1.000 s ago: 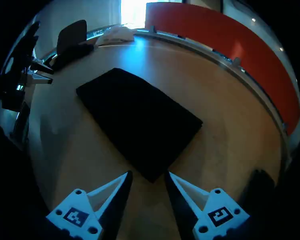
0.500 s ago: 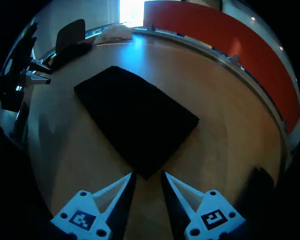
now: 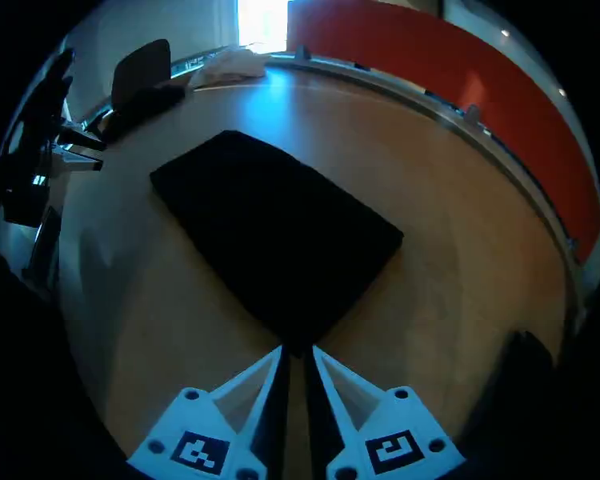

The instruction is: Fold towel

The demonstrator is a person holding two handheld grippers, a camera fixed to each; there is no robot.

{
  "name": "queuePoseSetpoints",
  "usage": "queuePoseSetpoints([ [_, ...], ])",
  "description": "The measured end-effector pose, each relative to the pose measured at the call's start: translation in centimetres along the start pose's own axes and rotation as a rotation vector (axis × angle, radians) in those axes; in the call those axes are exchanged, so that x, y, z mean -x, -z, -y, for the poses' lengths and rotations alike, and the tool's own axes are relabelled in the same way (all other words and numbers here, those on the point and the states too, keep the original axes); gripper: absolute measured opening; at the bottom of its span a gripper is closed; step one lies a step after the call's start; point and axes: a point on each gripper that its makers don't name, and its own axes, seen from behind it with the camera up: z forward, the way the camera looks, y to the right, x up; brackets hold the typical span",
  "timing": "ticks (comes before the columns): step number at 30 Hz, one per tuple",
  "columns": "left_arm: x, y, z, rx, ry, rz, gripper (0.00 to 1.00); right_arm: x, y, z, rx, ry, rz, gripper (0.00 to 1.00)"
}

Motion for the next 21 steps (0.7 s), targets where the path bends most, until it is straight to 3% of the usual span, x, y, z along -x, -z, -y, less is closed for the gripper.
queuePoseSetpoints([
  [11, 0.0, -0.1, 0.0, 0.002, -0.002, 0.001, 1.00, -0.7, 0.7, -0.1, 0.012, -0.031, -0.033, 0.06],
  [21, -0.4, -0.1, 0.0, 0.003, -0.002, -0.004, 1.00, -3.8, 3.4, -1.0, 0.060, -0.023, -0.111, 0.06],
])
